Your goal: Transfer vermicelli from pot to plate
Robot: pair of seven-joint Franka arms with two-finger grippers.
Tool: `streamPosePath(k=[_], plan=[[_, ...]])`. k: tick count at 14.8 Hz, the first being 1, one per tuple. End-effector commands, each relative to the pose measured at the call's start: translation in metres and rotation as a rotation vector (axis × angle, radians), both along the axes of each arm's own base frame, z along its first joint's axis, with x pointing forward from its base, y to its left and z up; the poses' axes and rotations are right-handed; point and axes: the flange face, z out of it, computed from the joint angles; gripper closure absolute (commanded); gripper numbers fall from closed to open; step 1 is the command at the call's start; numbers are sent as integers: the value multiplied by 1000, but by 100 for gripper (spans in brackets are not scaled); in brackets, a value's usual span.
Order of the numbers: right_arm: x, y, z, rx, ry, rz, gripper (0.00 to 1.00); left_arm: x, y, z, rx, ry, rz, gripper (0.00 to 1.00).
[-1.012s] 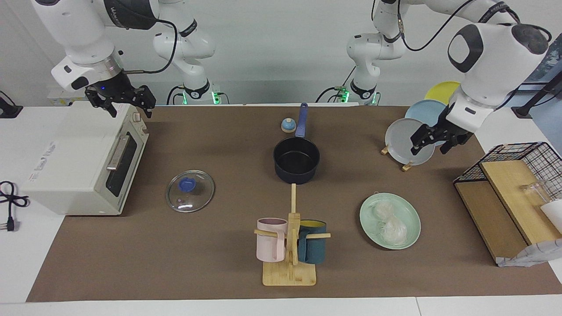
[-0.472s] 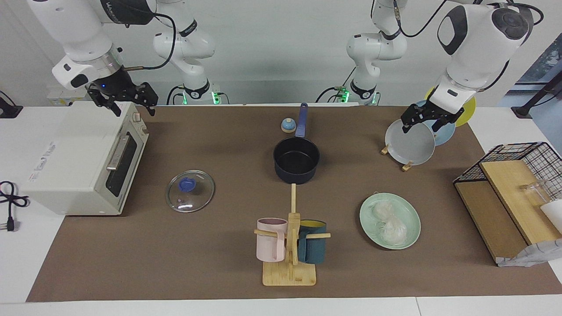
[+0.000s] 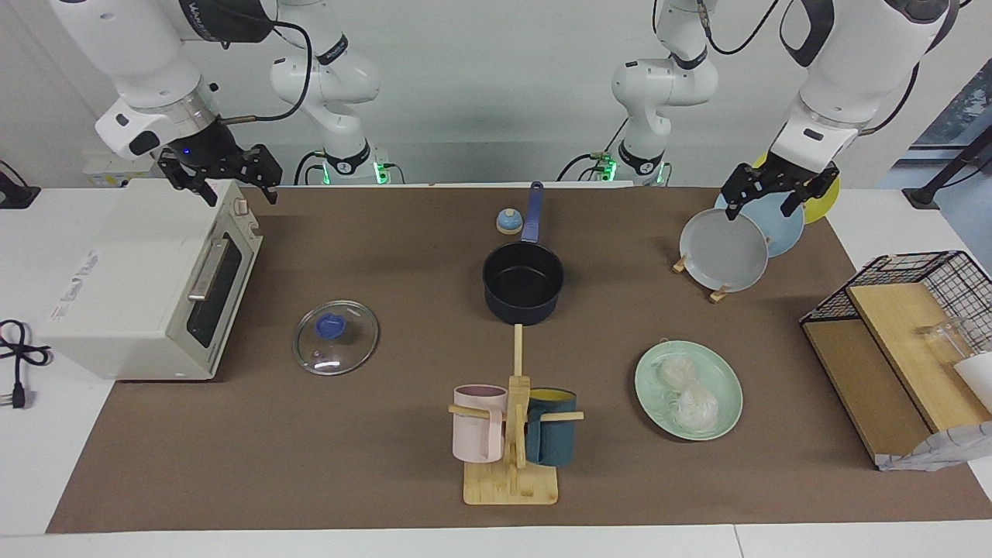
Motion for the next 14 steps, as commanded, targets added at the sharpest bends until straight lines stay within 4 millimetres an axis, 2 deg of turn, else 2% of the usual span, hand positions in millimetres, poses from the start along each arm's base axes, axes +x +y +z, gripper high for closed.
streamPosePath(k=[1,14], plan=[[-3,2,4,4,-1,32,0,-2,6,-1,20,9,1,0],[-2,4,4,-15,-5,54,0,-3,9,-3,-21,18,13,0]])
